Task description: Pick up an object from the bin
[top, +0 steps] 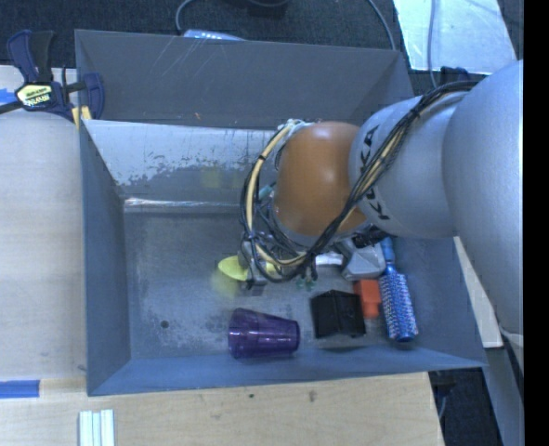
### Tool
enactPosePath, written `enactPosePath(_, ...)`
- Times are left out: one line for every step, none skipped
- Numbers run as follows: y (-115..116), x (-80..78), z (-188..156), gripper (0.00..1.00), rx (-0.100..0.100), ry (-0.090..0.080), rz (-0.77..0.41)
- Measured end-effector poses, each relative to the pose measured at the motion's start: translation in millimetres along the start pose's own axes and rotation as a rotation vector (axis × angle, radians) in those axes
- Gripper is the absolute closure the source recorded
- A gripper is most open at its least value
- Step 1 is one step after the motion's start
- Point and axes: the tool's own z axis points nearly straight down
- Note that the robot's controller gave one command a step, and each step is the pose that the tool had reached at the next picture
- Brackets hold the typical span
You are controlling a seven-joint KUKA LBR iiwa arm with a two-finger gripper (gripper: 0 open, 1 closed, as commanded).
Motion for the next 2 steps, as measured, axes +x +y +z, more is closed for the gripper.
enactPosePath(0.0,0.0,0.0,1.00,0.000,0.000,0.000)
enactPosePath(2.3,-0.2,-138.9,1.00,-0.001,-0.004,0.005)
